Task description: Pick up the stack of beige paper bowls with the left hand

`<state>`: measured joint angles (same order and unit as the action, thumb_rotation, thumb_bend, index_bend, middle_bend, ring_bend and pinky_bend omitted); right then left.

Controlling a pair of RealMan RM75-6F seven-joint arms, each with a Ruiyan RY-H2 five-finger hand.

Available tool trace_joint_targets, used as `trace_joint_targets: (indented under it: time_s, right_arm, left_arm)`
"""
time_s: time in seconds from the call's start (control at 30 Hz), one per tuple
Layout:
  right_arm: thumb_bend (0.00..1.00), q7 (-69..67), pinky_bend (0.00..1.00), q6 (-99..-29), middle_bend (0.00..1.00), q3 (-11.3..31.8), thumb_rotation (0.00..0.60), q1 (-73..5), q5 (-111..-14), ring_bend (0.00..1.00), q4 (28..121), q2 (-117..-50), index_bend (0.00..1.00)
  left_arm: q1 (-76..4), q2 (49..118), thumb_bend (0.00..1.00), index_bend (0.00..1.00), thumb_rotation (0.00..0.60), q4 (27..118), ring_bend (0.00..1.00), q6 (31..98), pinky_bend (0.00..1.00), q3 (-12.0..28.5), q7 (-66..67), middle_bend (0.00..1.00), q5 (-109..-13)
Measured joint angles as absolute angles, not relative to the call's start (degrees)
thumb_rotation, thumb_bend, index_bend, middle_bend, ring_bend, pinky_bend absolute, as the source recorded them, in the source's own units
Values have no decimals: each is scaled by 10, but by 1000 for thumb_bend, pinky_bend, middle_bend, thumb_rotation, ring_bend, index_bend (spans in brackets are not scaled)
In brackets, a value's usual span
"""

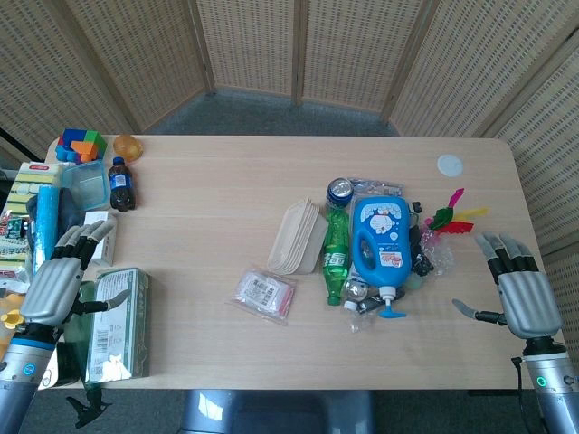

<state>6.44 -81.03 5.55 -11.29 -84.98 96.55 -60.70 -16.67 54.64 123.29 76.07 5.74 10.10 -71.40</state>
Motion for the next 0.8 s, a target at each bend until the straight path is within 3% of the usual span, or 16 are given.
trace_joint_targets:
  time_s: [0.37, 0.8]
  right_arm:
    - [161, 60, 0, -812, 0, 55, 360, -110, -850, 0, 964, -606, 0]
    - [162, 60, 0, -829, 0, 51, 363, -97, -858, 0, 974, -595, 0]
  left_arm:
    - [-202, 543, 239, 0, 481, 1210, 0, 713, 0, 70, 110, 0, -717]
    - [-329, 544, 256, 0, 600, 1103, 0, 534, 0, 94, 101, 0, -736]
